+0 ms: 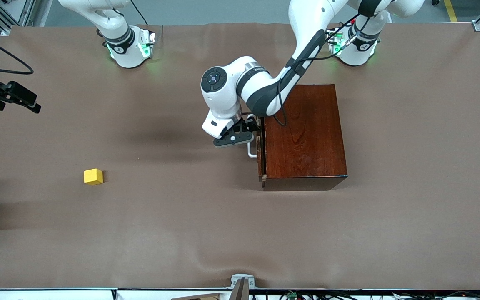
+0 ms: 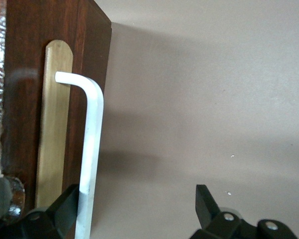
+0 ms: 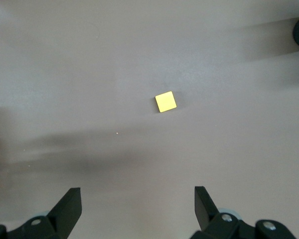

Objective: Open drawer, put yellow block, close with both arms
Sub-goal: 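Pull the drawer out of the box by its handle with the left gripper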

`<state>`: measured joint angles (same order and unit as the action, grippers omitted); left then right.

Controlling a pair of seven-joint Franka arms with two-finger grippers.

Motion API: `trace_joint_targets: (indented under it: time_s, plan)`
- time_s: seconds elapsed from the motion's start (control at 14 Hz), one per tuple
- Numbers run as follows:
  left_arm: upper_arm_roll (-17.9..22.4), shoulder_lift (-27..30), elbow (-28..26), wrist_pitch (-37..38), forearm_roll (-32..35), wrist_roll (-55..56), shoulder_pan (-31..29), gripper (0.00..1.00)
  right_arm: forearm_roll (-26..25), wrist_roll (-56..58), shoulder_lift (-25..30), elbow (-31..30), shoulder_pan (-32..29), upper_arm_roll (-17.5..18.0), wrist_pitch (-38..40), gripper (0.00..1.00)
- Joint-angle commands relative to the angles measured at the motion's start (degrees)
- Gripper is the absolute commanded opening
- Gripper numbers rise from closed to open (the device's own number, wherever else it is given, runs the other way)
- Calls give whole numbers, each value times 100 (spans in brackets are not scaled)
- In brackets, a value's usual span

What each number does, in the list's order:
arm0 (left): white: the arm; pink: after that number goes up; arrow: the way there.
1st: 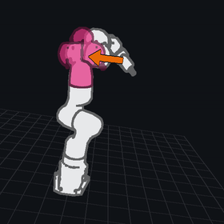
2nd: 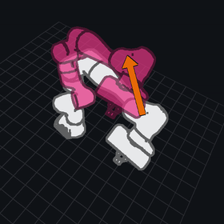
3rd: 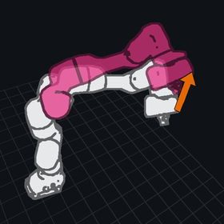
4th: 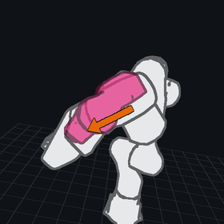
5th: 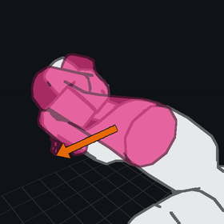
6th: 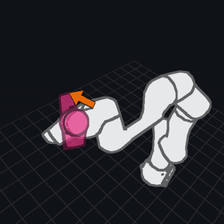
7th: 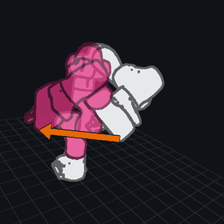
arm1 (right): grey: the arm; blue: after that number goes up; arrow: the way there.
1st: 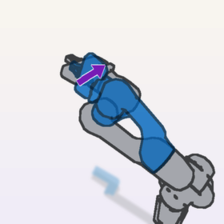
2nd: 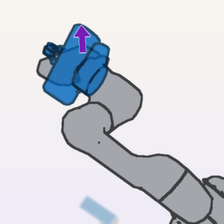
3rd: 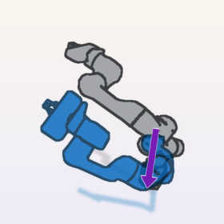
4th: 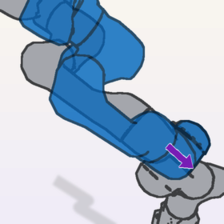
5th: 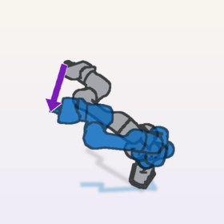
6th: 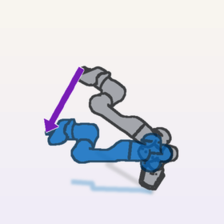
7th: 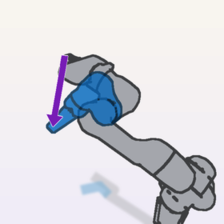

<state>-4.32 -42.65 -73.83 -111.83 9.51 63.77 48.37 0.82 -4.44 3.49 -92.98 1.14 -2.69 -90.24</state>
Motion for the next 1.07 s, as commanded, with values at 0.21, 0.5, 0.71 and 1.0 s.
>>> trace_joint_targets:
  time_s: [0.21, 0.5, 0.71, 1.0]
  plan:
    - [-7, -287, 282, -822, 130, 416, 137, 100, 14, -30, 20, -9, 27, -12, 7, 100]
    - [-16, -340, 282, -1261, 104, 434, 146, 100, 14, -30, 29, -9, 27, -12, 7, 100]
    - [-25, -340, 273, -1631, 86, 601, 155, 100, 14, -30, 29, -9, 27, -12, -2, 100]
    - [-51, -340, 273, -1675, 86, 601, 155, 100, 14, -30, 29, -9, 27, -12, 7, 100]
